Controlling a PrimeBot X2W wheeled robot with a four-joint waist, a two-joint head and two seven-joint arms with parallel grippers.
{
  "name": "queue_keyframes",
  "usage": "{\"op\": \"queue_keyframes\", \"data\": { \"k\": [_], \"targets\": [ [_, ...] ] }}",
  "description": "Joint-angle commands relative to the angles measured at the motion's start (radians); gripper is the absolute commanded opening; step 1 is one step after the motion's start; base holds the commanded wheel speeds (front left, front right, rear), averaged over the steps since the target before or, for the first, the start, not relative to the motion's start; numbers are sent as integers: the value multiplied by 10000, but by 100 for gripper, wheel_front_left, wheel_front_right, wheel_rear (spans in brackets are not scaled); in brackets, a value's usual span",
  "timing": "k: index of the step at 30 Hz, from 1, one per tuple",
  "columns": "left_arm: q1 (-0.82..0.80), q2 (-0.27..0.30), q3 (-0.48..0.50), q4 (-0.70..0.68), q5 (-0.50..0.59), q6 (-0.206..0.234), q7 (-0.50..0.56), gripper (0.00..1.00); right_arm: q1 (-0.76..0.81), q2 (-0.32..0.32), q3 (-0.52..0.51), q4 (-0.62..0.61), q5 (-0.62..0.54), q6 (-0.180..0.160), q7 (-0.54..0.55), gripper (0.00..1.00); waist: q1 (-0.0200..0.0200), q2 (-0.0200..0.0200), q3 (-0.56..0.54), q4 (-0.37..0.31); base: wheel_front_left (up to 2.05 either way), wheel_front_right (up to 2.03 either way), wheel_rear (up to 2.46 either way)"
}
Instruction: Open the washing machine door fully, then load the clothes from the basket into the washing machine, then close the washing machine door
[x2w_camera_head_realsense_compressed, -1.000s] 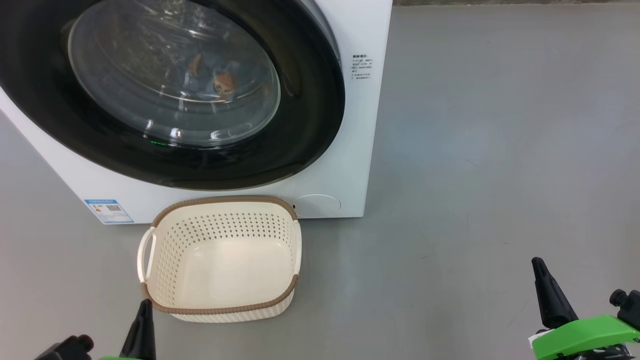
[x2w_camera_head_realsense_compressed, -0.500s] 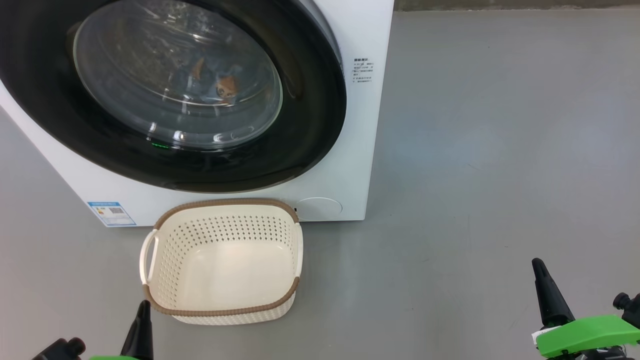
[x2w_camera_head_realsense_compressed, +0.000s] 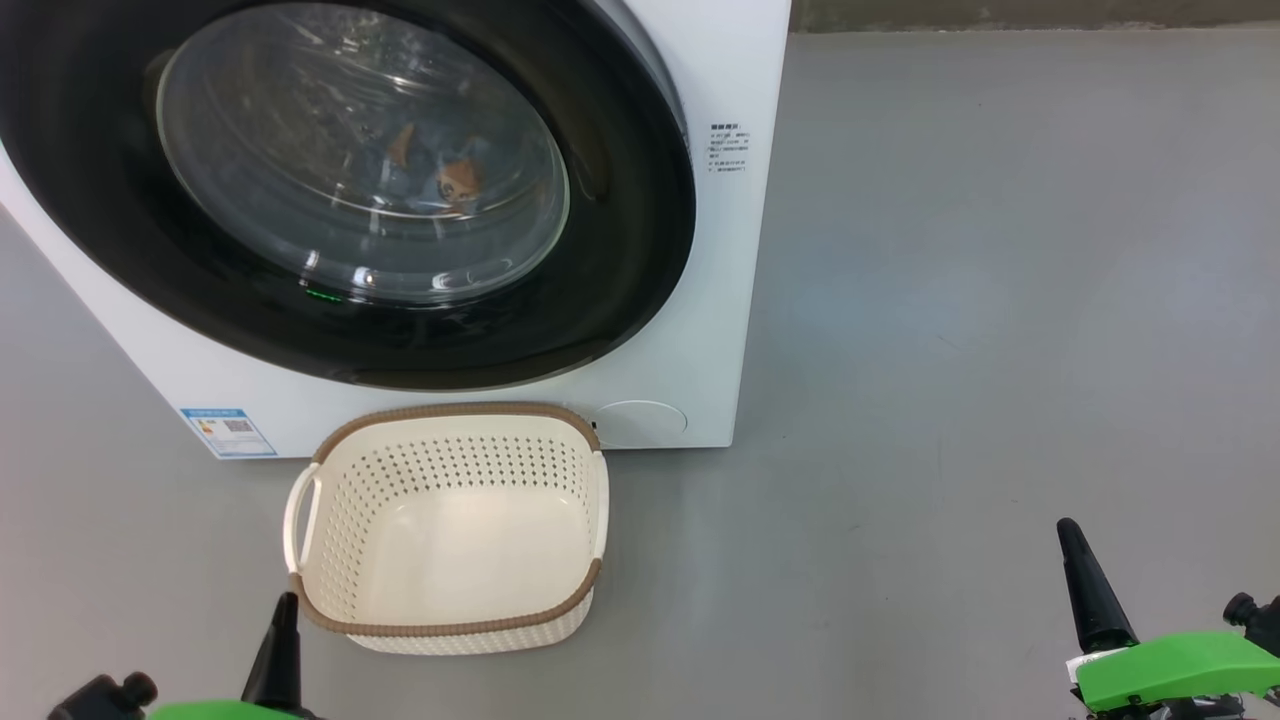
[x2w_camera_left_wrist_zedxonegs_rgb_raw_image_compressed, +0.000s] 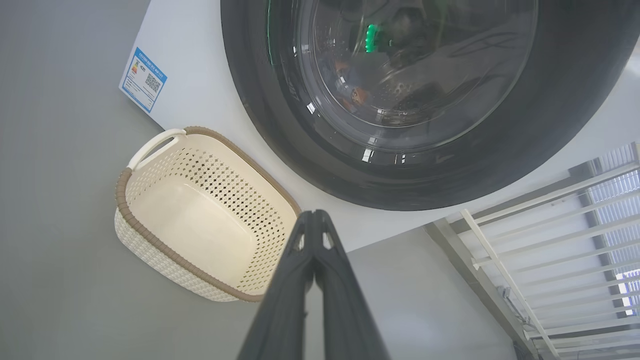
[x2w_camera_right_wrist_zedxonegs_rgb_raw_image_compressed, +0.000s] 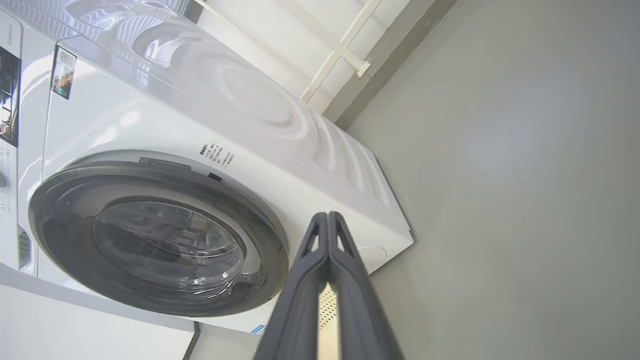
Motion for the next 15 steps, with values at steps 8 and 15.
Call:
{"op": "queue_keyframes", "data": {
  "k": [8, 15],
  "targets": [
    [-481, 149, 322, -181, -956, -17, 246, 0, -283, 27, -58, -328, 836, -35, 267, 0, 0, 0, -61, 22, 0, 0, 0],
    [-538, 145, 389, -177, -1718, -18, 453, 0, -312, 134, -121, -354, 1455, -38, 476, 0, 0, 0, -116, 42, 0, 0, 0]
  ]
}}
